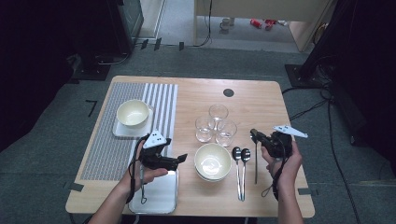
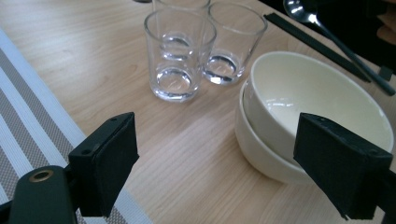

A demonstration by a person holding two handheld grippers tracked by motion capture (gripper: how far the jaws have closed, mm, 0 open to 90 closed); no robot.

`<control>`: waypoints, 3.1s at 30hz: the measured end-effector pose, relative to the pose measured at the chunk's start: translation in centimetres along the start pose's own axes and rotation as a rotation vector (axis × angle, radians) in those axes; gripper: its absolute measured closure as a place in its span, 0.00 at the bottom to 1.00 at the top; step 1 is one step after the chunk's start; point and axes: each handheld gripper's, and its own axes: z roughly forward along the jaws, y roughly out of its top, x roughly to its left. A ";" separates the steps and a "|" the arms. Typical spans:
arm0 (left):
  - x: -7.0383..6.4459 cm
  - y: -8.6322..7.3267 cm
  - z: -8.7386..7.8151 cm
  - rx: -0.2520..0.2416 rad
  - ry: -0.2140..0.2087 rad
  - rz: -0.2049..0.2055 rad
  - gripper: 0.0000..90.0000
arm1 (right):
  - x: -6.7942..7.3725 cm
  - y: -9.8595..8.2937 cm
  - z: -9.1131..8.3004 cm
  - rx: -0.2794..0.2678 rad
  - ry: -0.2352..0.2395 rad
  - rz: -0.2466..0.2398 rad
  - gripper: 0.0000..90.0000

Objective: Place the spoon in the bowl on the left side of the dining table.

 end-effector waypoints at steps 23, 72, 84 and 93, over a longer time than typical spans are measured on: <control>0.0 0.0 0.1 -0.015 -0.018 -0.010 0.15 | 3.3 1.5 0.7 -0.023 0.087 -0.025 1.00; -1.9 0.3 0.8 -0.039 -0.137 0.008 0.15 | 12.5 4.5 2.1 -0.051 0.237 -0.102 1.00; -2.6 0.5 1.0 -0.057 -0.170 0.004 0.16 | 14.1 4.6 2.5 -0.048 0.264 -0.108 1.00; -3.3 0.5 1.4 -0.056 -0.206 -0.004 0.16 | 15.3 4.8 2.7 -0.055 0.284 -0.119 1.00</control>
